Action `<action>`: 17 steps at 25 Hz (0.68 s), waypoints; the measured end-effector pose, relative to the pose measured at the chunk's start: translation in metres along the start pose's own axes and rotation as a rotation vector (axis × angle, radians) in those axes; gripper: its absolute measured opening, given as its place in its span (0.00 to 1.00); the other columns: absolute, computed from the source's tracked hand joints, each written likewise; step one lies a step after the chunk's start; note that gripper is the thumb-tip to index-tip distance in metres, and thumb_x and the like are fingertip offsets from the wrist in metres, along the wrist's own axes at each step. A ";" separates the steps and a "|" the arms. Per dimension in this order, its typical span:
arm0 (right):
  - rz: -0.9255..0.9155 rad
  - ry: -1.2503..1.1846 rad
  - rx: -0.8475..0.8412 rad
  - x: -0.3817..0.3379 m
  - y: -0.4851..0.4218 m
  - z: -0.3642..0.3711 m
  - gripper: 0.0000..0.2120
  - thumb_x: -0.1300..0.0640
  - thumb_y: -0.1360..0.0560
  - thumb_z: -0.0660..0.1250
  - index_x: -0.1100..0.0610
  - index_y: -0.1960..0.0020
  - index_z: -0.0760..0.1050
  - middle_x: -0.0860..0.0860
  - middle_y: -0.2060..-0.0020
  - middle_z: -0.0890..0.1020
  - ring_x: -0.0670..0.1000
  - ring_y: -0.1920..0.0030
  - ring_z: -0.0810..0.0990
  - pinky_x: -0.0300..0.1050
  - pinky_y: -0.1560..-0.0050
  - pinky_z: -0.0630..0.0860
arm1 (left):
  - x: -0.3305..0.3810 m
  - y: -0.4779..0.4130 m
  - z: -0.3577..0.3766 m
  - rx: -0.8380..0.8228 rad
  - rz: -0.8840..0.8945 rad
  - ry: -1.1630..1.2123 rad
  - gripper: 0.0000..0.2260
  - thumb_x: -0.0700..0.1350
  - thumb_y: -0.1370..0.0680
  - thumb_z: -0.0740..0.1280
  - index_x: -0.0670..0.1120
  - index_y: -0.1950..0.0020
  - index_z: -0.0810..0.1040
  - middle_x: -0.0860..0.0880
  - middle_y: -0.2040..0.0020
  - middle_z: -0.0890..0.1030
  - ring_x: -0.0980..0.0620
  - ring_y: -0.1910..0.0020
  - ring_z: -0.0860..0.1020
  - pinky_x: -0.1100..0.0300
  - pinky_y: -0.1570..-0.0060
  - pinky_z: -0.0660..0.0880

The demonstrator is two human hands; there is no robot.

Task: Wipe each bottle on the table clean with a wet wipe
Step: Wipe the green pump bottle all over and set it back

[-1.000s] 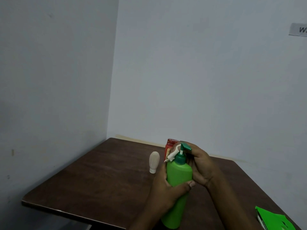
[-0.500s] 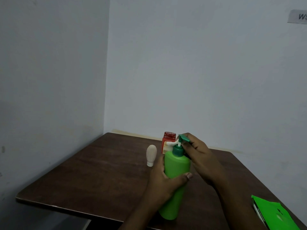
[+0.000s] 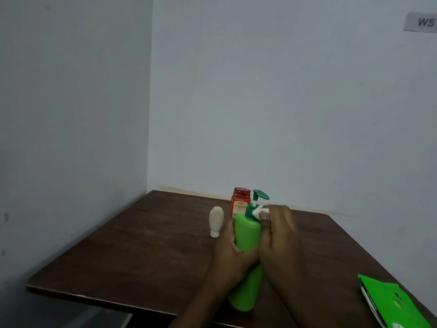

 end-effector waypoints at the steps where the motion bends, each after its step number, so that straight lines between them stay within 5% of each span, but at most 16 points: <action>1: -0.018 0.008 0.011 -0.001 0.004 0.000 0.09 0.54 0.19 0.56 0.54 0.52 0.74 0.47 0.57 0.74 0.38 0.55 0.74 0.27 0.57 0.67 | 0.000 0.000 0.001 -0.009 -0.002 0.001 0.22 0.47 0.29 0.80 0.56 0.39 0.76 0.47 0.49 0.86 0.50 0.50 0.86 0.49 0.50 0.84; 5: -0.059 -0.004 0.169 -0.004 0.012 -0.006 0.08 0.58 0.20 0.59 0.56 0.48 0.76 0.49 0.52 0.75 0.41 0.52 0.75 0.30 0.53 0.69 | -0.002 0.001 0.004 -0.010 0.014 0.026 0.22 0.46 0.28 0.80 0.53 0.38 0.77 0.45 0.48 0.86 0.45 0.49 0.86 0.44 0.47 0.84; 10: -0.191 0.203 0.132 -0.009 0.009 0.010 0.14 0.55 0.20 0.58 0.58 0.42 0.79 0.55 0.47 0.77 0.54 0.49 0.78 0.46 0.53 0.77 | 0.000 0.000 0.004 0.035 0.031 -0.027 0.17 0.51 0.28 0.75 0.55 0.41 0.77 0.48 0.49 0.86 0.52 0.50 0.85 0.56 0.50 0.83; 14: -0.222 0.316 0.066 -0.012 0.006 0.012 0.16 0.54 0.21 0.57 0.58 0.40 0.79 0.55 0.47 0.77 0.55 0.49 0.77 0.46 0.57 0.77 | 0.004 -0.002 0.005 0.058 0.018 -0.061 0.13 0.53 0.28 0.67 0.61 0.43 0.75 0.55 0.49 0.84 0.66 0.48 0.82 0.69 0.50 0.79; 17: -0.224 0.259 0.063 -0.015 0.005 0.007 0.15 0.55 0.21 0.58 0.57 0.41 0.79 0.53 0.48 0.76 0.51 0.50 0.76 0.40 0.55 0.74 | 0.002 0.000 0.004 0.033 0.039 -0.016 0.17 0.54 0.27 0.72 0.55 0.40 0.77 0.51 0.49 0.86 0.57 0.48 0.84 0.65 0.50 0.80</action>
Point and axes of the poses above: each hand's wrist, its own y-axis away from the middle knuckle, its own z-axis out of the palm, x = y × z, the point moved 3 cm from there along -y, towards the middle knuckle
